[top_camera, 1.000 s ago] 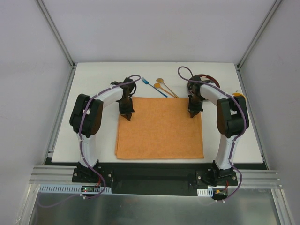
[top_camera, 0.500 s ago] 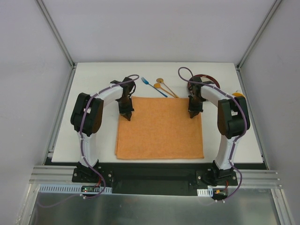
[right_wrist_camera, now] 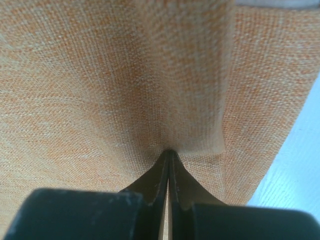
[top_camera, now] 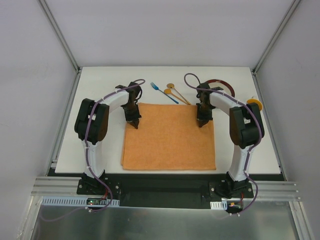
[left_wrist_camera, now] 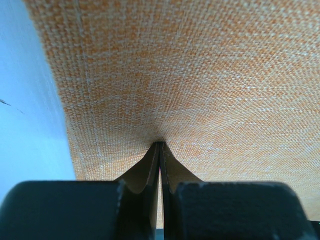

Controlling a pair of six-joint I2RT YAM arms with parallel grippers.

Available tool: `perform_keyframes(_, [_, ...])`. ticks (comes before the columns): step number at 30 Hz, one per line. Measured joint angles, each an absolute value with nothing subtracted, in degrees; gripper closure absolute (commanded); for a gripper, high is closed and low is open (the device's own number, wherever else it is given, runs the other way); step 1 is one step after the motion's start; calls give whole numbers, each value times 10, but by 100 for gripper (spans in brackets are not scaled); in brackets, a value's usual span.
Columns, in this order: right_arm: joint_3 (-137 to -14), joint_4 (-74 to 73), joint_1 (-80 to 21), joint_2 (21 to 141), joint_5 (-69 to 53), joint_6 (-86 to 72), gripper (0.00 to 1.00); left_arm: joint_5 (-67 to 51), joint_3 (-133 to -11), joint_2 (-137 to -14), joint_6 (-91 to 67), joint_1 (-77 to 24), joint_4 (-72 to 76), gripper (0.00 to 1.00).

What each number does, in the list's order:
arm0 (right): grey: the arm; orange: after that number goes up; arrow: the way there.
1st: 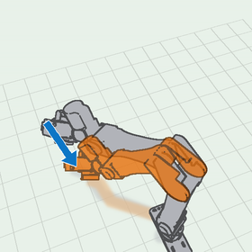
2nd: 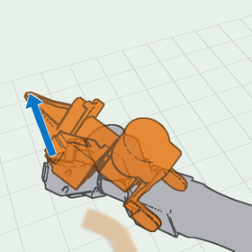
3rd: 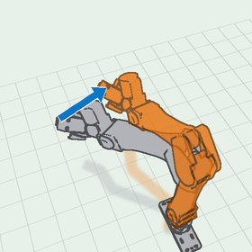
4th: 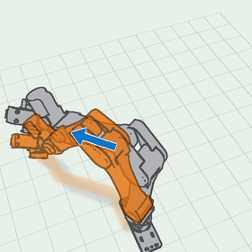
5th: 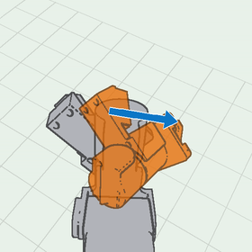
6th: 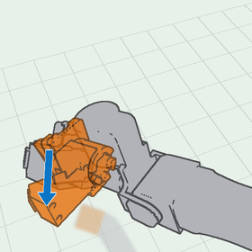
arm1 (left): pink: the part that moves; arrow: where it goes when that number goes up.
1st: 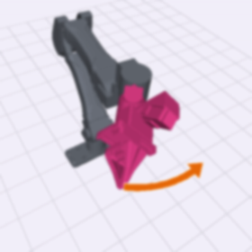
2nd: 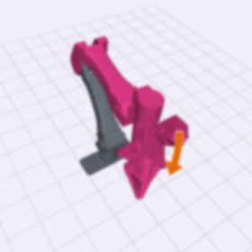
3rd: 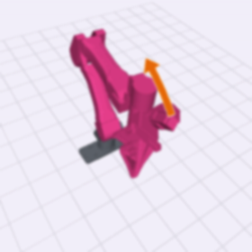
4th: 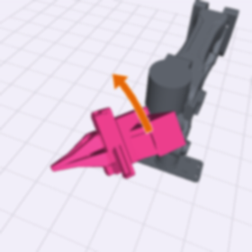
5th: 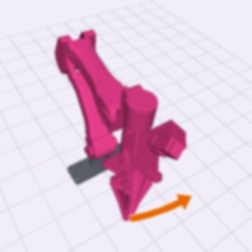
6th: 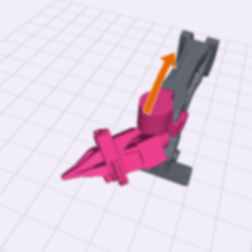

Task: Set the dinner table for one person
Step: Move the napkin to the center of the board.

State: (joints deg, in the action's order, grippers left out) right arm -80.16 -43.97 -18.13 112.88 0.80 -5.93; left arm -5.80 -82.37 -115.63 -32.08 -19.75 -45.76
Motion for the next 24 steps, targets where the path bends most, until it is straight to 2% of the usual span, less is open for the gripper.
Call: perform_keyframes(24, [-813,-461,-187,1131,33,-75,99,-58,-825,-1156,-319,-197,-458,100])
